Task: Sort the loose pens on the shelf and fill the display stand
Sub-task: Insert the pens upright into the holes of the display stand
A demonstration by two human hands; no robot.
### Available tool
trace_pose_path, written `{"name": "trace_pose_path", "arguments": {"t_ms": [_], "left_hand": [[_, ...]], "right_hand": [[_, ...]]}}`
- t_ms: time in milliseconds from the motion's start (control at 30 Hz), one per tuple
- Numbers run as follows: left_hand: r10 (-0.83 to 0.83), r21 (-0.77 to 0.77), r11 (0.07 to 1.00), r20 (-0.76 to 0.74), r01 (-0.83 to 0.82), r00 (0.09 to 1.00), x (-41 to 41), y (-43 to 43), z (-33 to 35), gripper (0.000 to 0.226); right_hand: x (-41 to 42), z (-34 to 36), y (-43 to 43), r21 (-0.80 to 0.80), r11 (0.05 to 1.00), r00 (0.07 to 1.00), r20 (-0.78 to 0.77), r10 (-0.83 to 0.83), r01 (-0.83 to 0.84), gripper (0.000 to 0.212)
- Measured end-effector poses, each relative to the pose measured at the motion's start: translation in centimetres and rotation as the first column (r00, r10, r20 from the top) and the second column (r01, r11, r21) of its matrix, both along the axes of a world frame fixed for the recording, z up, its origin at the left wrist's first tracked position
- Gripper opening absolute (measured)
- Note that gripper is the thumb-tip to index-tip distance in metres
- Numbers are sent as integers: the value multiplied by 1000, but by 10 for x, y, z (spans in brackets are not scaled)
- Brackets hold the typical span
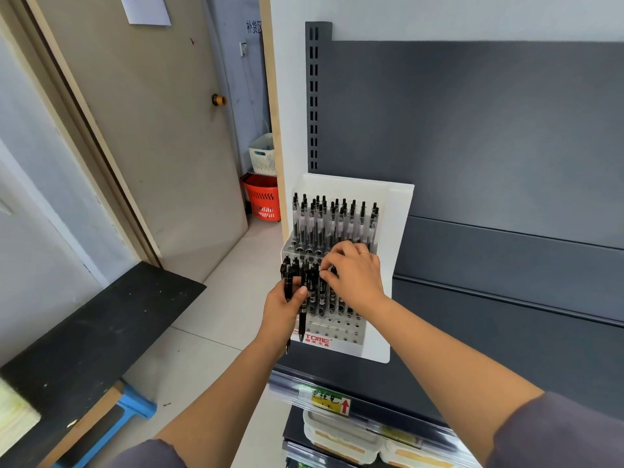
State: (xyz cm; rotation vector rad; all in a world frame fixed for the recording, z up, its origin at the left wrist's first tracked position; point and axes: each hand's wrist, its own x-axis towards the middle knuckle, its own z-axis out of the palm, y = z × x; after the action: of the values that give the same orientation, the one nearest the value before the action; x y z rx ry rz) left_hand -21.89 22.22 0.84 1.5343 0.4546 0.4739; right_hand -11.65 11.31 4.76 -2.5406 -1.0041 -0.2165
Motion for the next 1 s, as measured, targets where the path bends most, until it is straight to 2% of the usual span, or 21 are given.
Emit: {"name": "trace_pose_path", "arguments": {"t_ms": [100, 233, 333, 433, 500, 633, 867, 1000], "left_hand": [[-21, 1, 1000, 7, 21, 1000, 3, -4, 3, 20], [-58, 14, 998, 14, 58, 998, 10, -15, 8, 20], [-88, 34, 996, 36, 87, 995, 15, -28, 11, 15], [-91, 41, 995, 44, 90, 995, 19, -39, 12, 15], [-109, 53, 993, 33, 107, 993, 20, -43, 13, 16], [-120, 91, 989, 17, 118, 993, 15, -44, 14, 17], [78, 12, 997, 1, -78, 997, 12, -38, 21, 15], [85, 22, 996, -23, -85, 996, 8, -41, 21, 15]], "right_hand": [[1, 7, -3, 97, 995, 999, -25, 22, -19, 22], [1, 22, -7, 316, 948, 963, -249, 100, -16, 24], [1, 27, -12, 349, 937, 940, -323, 107, 13, 7], [3, 28, -20, 414, 906, 901, -420, 105, 88, 4], [4, 29, -25, 403, 910, 873, -475, 112, 102, 4], [4, 36, -34, 362, 929, 864, -488, 123, 72, 10], [6, 45, -36, 408, 912, 958, -277, 75, 46, 13], [2, 29, -33, 370, 929, 958, -274, 82, 27, 15]]}}
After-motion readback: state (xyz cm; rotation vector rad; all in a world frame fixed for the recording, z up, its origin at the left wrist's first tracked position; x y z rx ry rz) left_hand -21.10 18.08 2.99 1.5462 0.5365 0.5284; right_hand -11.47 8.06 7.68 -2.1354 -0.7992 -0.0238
